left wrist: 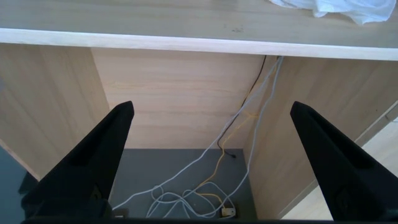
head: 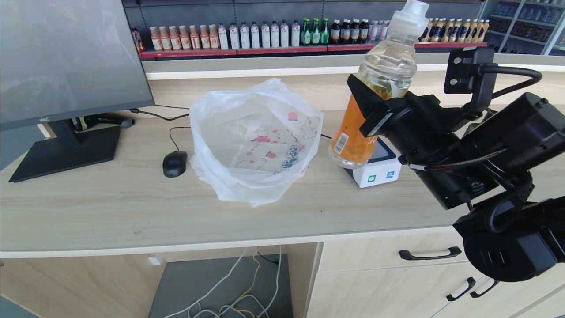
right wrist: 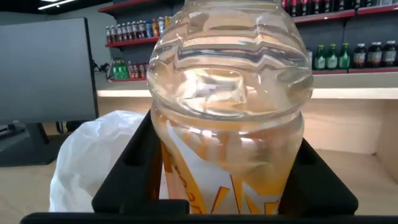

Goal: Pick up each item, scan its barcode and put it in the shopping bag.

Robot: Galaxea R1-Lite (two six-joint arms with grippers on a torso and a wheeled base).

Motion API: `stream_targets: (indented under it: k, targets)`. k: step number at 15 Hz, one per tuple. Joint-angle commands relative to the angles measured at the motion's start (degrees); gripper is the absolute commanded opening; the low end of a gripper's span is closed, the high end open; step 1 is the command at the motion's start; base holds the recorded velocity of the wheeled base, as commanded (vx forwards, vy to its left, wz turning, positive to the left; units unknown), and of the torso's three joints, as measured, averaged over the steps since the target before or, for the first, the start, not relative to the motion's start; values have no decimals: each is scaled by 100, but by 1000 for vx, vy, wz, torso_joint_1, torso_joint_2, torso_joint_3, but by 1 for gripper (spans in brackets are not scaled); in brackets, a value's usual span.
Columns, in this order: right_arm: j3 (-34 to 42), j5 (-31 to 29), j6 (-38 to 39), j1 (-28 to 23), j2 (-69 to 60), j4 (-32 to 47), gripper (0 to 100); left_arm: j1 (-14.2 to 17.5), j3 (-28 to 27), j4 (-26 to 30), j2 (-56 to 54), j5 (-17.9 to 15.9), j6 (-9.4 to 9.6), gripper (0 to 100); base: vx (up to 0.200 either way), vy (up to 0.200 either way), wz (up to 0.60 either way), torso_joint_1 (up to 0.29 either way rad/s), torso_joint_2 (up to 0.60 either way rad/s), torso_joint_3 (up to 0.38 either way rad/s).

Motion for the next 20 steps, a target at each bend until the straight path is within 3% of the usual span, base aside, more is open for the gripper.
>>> stream_targets:
  k: [1, 11, 20]
  targets:
    - [0, -14, 0, -11, 14, -10, 0, 1, 0, -2, -2, 0, -10, 100, 0, 200, 0, -2, -2, -2]
    - [141, 3, 141, 68, 84, -80, 0, 1, 0, -2, -2, 0, -10, 100, 0, 200, 0, 3, 0, 3]
    - [-61, 12, 193, 130, 348, -80, 0, 1, 0, -2, 6, 0, -1, 100, 0, 0, 0, 0, 0, 0]
